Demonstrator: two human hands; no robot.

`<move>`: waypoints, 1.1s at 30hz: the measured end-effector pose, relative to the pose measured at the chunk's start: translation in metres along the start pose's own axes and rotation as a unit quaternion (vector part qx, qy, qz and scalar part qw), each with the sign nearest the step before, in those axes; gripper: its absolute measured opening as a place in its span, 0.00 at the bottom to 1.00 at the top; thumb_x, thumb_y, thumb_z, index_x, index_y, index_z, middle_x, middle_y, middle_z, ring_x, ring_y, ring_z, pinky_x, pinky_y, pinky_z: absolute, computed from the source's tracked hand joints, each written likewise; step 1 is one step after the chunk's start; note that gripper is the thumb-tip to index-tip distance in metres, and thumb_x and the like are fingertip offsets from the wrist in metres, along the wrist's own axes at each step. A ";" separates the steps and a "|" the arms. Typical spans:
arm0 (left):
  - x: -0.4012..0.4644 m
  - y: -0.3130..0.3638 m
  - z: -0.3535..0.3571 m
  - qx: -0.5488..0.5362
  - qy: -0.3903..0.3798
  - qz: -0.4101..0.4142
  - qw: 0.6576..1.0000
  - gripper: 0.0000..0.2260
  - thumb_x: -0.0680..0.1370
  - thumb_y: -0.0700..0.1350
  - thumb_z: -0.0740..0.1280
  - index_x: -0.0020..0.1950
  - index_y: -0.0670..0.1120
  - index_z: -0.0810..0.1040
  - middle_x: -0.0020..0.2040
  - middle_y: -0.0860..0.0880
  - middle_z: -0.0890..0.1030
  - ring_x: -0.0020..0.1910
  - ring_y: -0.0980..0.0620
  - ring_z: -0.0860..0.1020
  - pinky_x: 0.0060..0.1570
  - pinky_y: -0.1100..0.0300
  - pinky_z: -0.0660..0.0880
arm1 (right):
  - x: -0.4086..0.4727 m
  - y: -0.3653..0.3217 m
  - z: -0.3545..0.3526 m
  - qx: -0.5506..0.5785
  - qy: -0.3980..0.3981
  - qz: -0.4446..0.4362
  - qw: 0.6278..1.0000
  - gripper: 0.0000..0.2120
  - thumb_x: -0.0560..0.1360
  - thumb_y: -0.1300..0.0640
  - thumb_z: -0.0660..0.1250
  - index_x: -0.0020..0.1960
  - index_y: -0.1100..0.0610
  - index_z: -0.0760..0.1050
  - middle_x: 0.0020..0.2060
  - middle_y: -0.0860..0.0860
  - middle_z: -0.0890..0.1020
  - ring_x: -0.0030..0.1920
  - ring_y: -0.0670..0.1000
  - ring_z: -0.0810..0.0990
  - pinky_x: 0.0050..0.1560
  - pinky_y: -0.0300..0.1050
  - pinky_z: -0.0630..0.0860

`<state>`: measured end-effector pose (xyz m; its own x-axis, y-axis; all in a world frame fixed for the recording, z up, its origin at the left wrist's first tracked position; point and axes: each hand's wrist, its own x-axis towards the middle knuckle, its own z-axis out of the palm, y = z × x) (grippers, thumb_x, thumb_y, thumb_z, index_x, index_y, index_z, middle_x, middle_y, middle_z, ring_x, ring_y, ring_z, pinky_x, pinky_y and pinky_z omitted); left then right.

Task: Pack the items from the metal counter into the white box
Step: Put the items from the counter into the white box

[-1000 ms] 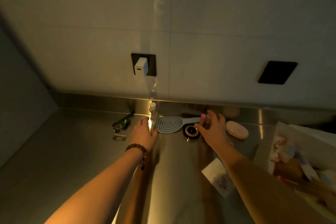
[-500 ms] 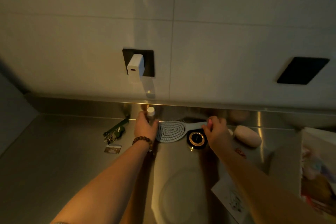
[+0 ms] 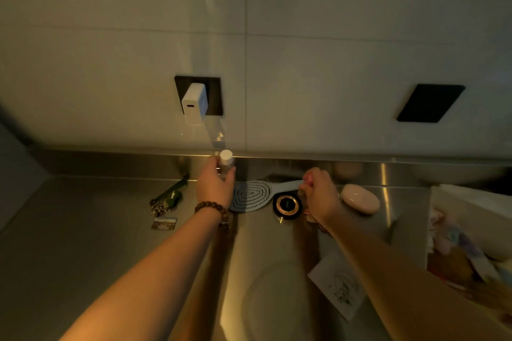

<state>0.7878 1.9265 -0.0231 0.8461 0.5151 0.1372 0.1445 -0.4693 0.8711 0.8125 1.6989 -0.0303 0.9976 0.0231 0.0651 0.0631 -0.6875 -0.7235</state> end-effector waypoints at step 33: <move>-0.226 0.233 0.166 0.001 -0.397 0.295 0.869 0.17 0.73 0.42 0.70 0.57 0.54 0.69 0.49 0.50 0.77 0.45 0.52 0.76 0.41 0.60 0.72 | -0.174 0.139 -0.328 -0.011 0.048 0.092 0.995 0.08 0.74 0.56 0.68 0.45 0.43 0.72 0.34 0.45 0.81 0.32 0.39 0.80 0.29 0.31 0.71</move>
<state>0.7153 1.5817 0.0708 0.8605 -0.4726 0.1902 -0.4341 -0.4847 0.7593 0.6385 1.3608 0.0835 0.9848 -0.1734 -0.0005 -0.1219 -0.6901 -0.7134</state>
